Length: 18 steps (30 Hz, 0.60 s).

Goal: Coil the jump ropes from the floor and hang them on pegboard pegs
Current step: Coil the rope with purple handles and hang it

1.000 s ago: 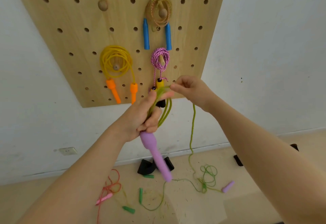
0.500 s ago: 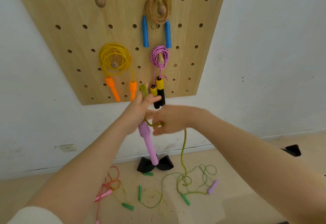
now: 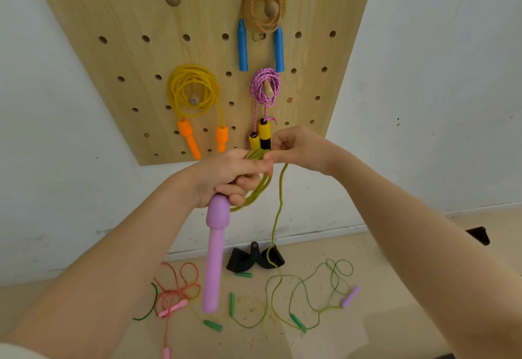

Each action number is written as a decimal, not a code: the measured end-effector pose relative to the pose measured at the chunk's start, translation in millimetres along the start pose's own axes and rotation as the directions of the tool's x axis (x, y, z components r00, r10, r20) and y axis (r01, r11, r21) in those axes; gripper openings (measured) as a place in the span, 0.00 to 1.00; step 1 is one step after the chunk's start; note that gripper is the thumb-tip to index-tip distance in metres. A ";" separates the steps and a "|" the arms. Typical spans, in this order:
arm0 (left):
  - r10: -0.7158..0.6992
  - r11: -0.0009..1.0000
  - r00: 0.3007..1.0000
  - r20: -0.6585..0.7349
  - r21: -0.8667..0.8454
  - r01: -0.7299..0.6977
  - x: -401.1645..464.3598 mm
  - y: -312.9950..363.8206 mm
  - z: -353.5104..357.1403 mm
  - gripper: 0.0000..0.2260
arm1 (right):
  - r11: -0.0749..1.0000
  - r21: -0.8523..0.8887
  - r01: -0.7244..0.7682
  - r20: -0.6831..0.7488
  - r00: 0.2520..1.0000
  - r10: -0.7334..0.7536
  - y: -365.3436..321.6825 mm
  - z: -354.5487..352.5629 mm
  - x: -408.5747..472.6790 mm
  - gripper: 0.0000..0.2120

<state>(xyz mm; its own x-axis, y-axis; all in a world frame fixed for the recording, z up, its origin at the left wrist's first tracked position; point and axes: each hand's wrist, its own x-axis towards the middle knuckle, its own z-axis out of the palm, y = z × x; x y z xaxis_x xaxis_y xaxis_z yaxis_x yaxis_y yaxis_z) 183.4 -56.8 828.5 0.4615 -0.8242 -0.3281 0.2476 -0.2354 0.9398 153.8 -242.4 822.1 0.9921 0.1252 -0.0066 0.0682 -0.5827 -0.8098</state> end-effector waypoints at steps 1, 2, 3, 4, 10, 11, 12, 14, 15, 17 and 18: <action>-0.062 0.997 0.998 0.031 -0.045 0.063 0.1 -0.4 -2.9 0.12 | 0.999 0.041 0.003 0.005 1.000 -0.004 2.3 2.8 0.6 0.13; -0.103 0.989 0.992 0.079 -0.098 0.110 0.5 -2.3 -6.5 0.13 | 0.994 0.111 0.002 0.006 1.000 -0.002 5.3 5.0 1.6 0.13; -0.114 0.977 0.980 0.161 -0.160 0.139 0.9 -3.9 -9.2 0.14 | 0.977 0.214 -0.001 0.003 1.000 0.000 7.2 6.6 1.7 0.11; -0.079 0.955 0.954 0.290 -0.253 0.156 2.4 -4.9 -12.9 0.14 | 0.943 0.333 -0.009 -0.009 1.000 0.013 9.2 7.8 2.6 0.12; 0.431 0.586 0.894 0.123 -0.792 -0.174 -5.7 11.3 -20.3 0.18 | 0.932 0.269 -0.243 0.007 0.968 0.250 26.2 25.8 8.8 0.23; 0.430 0.532 0.902 -0.037 -0.797 -0.286 -3.3 12.5 -21.1 0.20 | 0.929 0.175 -0.326 0.063 0.945 0.319 29.9 30.7 5.3 0.23; 0.375 0.509 0.901 -0.219 -0.764 -0.397 -1.3 10.2 -25.5 0.22 | 0.919 0.081 -0.386 0.117 0.919 0.376 33.6 34.9 2.1 0.22; 0.320 0.562 0.806 -0.497 -0.585 -0.584 3.9 -0.6 -41.6 0.21 | 0.904 -0.183 -0.387 0.193 0.887 0.419 33.1 40.5 -4.5 0.18; 0.320 0.632 0.784 -0.532 -0.497 -0.595 8.9 -5.6 -45.8 0.18 | 0.875 -0.365 -0.319 0.239 0.876 0.419 30.5 42.3 -5.4 0.16; 0.295 0.818 0.806 -0.513 -0.300 -0.491 19.8 -16.4 -47.1 0.12 | 0.747 -0.657 -0.100 0.348 0.839 0.418 15.7 48.1 -6.9 0.17; 0.270 0.896 0.808 -0.524 -0.171 -0.410 26.1 -24.1 -46.0 0.11 | 0.687 -0.726 0.002 0.404 0.811 0.424 6.2 52.3 -7.0 0.17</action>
<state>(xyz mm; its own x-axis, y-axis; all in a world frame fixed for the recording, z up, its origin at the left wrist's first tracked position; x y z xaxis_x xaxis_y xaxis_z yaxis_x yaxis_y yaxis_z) 228.7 -49.0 792.9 0.8860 -0.4596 -0.0616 0.1782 0.2150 0.9602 141.8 -204.9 786.4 0.7908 0.1788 -0.5854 0.1256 -0.9834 -0.1307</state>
